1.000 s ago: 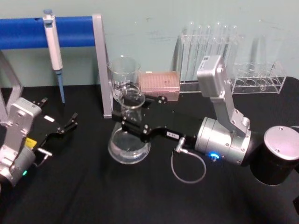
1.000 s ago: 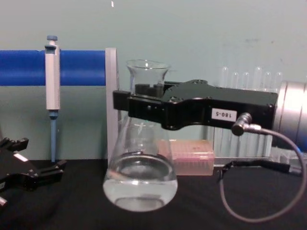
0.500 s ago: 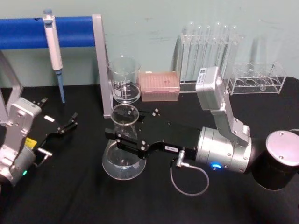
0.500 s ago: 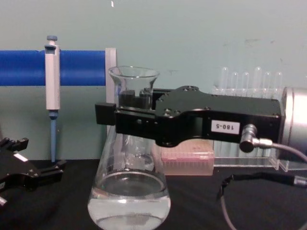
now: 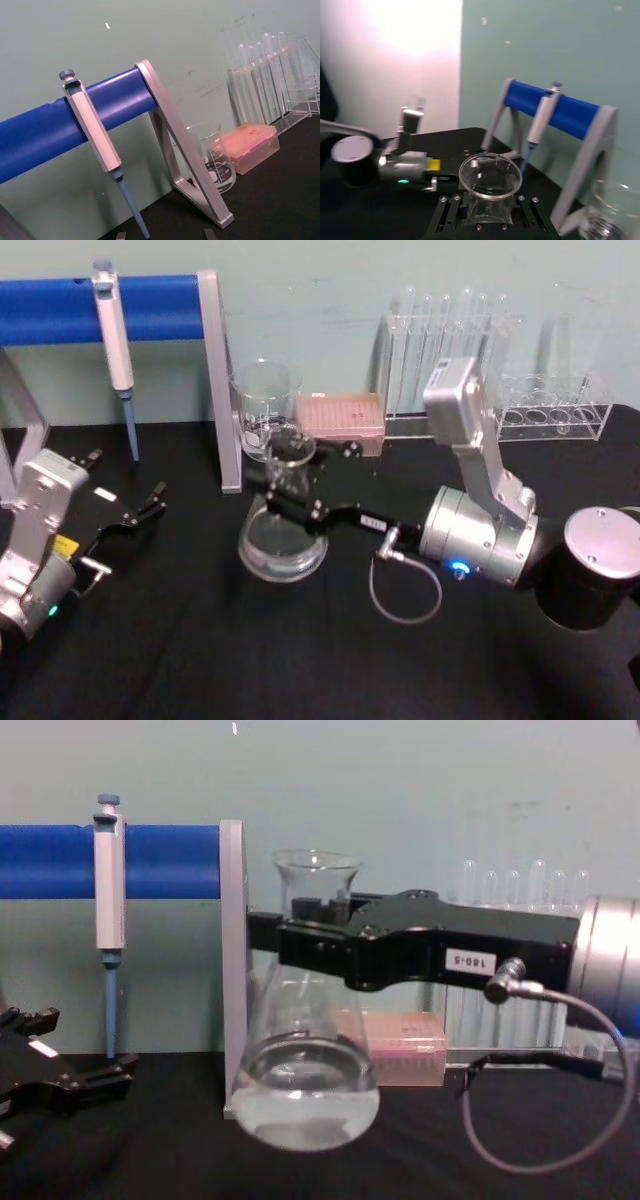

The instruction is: Grasp the erlenmeyer flask with one hand, shake it three times, then place it back.

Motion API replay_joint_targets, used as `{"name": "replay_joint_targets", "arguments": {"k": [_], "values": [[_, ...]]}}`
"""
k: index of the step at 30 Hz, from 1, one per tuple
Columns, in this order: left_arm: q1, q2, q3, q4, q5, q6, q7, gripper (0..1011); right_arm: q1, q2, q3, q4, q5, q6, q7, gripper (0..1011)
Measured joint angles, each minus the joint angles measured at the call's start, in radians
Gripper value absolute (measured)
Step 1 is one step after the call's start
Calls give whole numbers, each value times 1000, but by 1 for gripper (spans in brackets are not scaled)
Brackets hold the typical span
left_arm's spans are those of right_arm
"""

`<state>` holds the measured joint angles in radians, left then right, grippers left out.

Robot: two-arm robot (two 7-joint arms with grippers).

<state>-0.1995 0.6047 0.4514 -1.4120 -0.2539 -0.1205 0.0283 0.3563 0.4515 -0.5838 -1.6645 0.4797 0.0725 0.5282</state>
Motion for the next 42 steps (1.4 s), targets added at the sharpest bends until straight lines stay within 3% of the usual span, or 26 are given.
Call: {"name": "replay_joint_targets", "arguments": {"k": [18, 42], "values": [[0, 0, 0, 0, 0, 0, 0, 1001, 18, -66, 106, 104, -61, 1, -146, 457], [0, 0, 0, 0, 0, 0, 0, 1001, 18, -103, 228, 174, -125, 15, -231, 457]]}}
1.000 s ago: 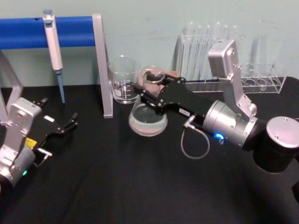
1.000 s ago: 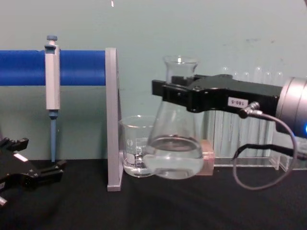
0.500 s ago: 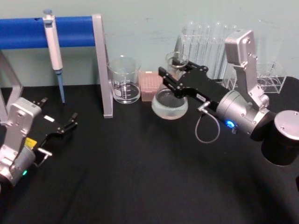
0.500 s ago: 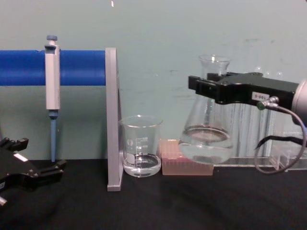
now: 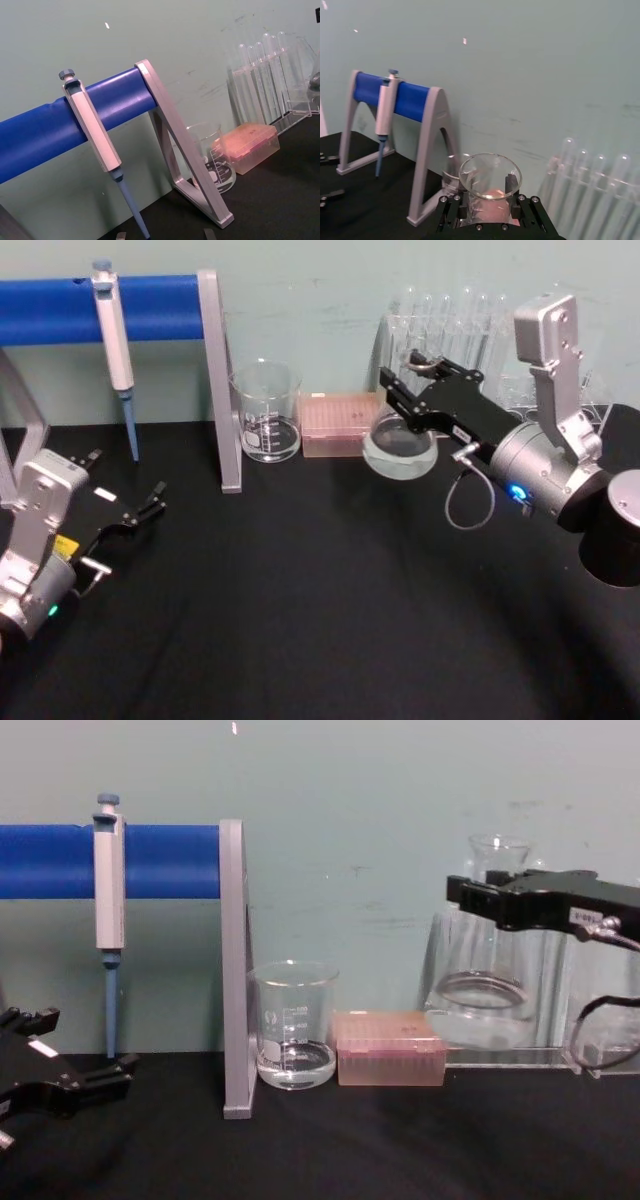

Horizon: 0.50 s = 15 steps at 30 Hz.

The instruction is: Grasp the erlenmeyer flask with one hand, shake it three times, then place it back.

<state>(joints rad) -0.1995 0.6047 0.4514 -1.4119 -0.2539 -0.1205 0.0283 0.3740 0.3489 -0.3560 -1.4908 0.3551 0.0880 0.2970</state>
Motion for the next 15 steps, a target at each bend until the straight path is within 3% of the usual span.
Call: {"name": "replay_joint_targets", "arguments": {"k": [15], "values": [[0, 0, 0, 0, 0, 0, 0, 1001, -15, -14, 43, 3, -32, 14, -3, 456]]}}
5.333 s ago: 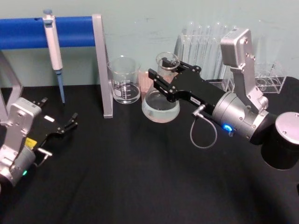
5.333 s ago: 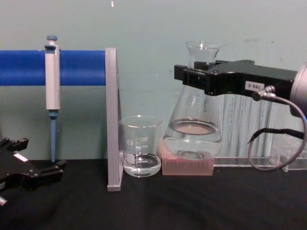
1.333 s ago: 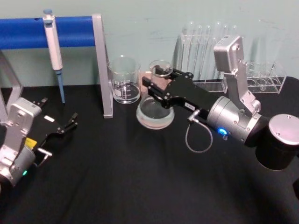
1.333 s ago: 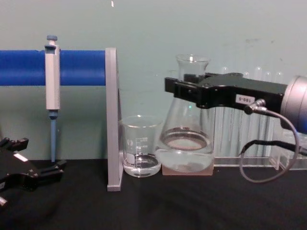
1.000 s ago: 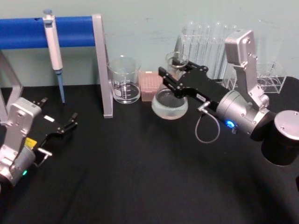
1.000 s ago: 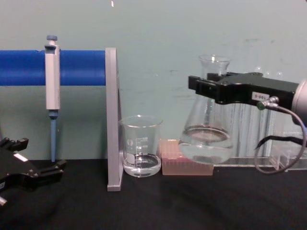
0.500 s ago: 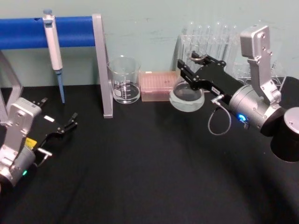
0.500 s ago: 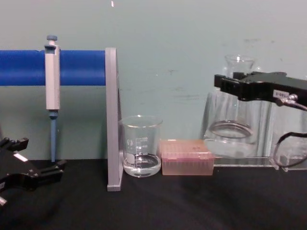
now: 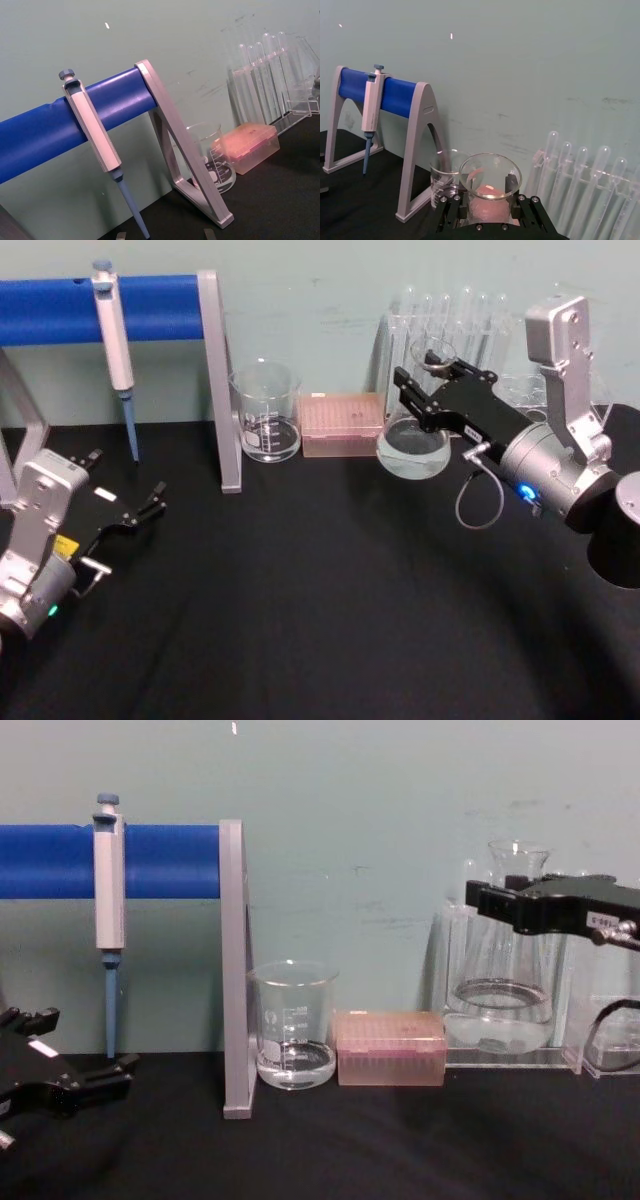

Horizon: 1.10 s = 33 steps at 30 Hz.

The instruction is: Grasp the erlenmeyer flask with one hand, shake it three times, then place it back.

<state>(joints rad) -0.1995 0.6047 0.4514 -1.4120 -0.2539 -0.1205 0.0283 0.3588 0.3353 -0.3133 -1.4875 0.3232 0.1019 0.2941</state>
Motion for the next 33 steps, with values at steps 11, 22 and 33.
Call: {"name": "replay_joint_targets", "arguments": {"k": [11, 22, 33], "values": [[0, 0, 0, 0, 0, 0, 0, 1001, -15, -12, -15, -27, -7, 10, 32, 457], [0, 0, 0, 0, 0, 0, 0, 1001, -25, -10, -65, -64, 3, 18, 89, 456], [0, 0, 0, 0, 0, 0, 0, 1001, -31, 8, -136, -103, 32, 22, 160, 457]]}}
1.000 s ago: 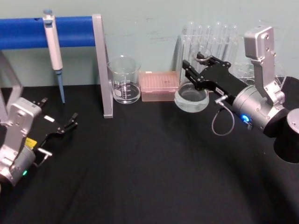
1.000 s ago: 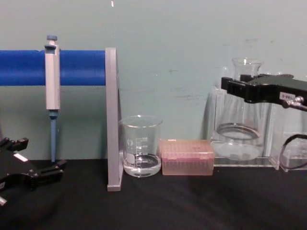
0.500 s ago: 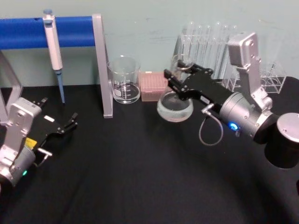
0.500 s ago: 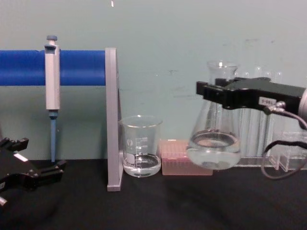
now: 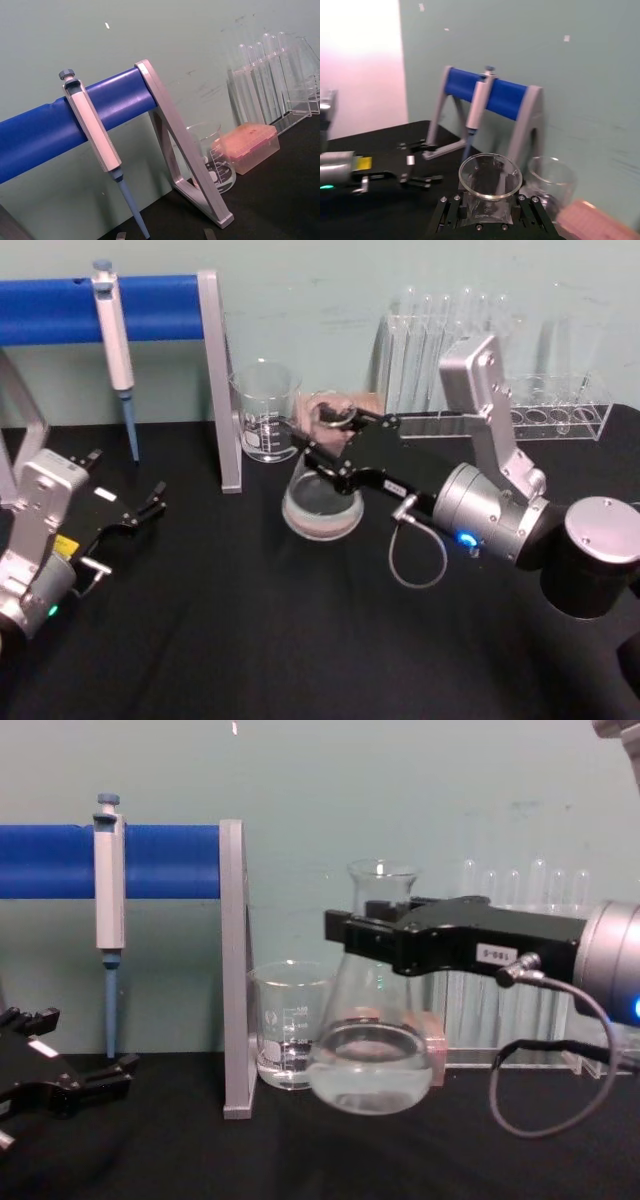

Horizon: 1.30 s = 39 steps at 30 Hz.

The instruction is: Grasp the erlenmeyer flask with one hand, shake it three times, then place it back.

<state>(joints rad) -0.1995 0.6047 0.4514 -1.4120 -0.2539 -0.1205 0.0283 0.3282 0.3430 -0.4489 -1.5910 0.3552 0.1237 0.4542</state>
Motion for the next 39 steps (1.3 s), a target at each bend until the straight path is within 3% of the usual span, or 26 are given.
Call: {"name": "replay_joint_targets", "arguments": {"k": [23, 39], "values": [[0, 0, 0, 0, 0, 0, 0, 1001, -16, 90, -117, -96, 74, -28, 131, 457], [0, 0, 0, 0, 0, 0, 0, 1001, -11, 132, -154, -119, 99, -48, 148, 457]]}}
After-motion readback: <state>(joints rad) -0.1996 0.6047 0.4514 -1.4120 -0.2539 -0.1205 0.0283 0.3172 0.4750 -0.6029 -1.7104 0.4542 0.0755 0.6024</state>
